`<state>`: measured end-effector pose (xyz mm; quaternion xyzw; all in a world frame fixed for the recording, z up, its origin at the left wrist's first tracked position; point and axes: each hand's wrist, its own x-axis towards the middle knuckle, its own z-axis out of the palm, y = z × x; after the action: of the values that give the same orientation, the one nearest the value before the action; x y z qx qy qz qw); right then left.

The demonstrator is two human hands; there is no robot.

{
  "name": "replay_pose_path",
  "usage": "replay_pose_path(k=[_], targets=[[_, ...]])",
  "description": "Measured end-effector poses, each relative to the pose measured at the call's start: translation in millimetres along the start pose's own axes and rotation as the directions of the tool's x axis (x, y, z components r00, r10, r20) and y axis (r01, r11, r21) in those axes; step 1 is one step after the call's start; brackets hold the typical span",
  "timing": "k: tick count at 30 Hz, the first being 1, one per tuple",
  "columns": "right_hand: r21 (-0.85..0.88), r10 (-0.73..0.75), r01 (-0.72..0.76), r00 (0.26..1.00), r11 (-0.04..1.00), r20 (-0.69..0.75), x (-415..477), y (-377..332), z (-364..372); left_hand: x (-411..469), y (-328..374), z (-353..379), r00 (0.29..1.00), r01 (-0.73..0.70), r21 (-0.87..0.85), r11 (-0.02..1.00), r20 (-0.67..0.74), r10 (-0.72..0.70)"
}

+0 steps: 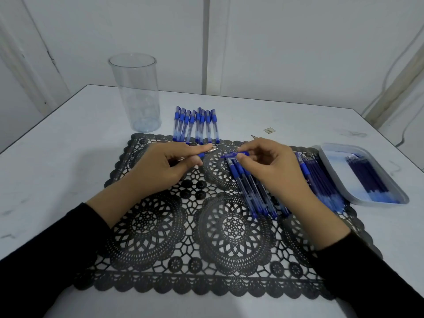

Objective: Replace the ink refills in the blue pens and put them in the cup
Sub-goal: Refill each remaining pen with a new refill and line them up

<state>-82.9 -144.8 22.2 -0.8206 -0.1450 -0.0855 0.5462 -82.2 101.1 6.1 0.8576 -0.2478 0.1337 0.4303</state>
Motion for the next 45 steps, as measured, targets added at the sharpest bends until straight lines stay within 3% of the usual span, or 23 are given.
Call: replay_pose_path(k=[8,18,26,30,36,45], targets=[[-0.366,-0.102,0.143,0.986,0.92,0.131,1,-3,15,-3,10,7,0.978,0.149,-0.131,0.98,-0.123,-0.166],[-0.442,-0.066,0.136,0.983,0.886,0.17,2,-1,18,-3,6,10,0.974,0.156,-0.007,0.988,-0.166,-0.155],[-0.08,-0.029,0.035,0.996,0.996,0.081,-3,-12,19,-4,13,13,0.99,0.009,0.037,0.999,-0.141,-0.004],[-0.054,-0.045,0.051,0.994,0.997,0.1,-4,-13,24,-5,17,14,0.986,-0.061,0.034,0.998,-0.154,0.065],[-0.004,-0.094,0.095,0.988,0.995,0.122,-7,-15,18,-4,19,13,0.99,-0.033,-0.066,0.997,-0.138,0.023],[-0.013,-0.093,0.096,0.985,0.995,0.145,-8,-15,18,-3,19,10,0.994,-0.029,-0.08,0.996,-0.109,0.02]])
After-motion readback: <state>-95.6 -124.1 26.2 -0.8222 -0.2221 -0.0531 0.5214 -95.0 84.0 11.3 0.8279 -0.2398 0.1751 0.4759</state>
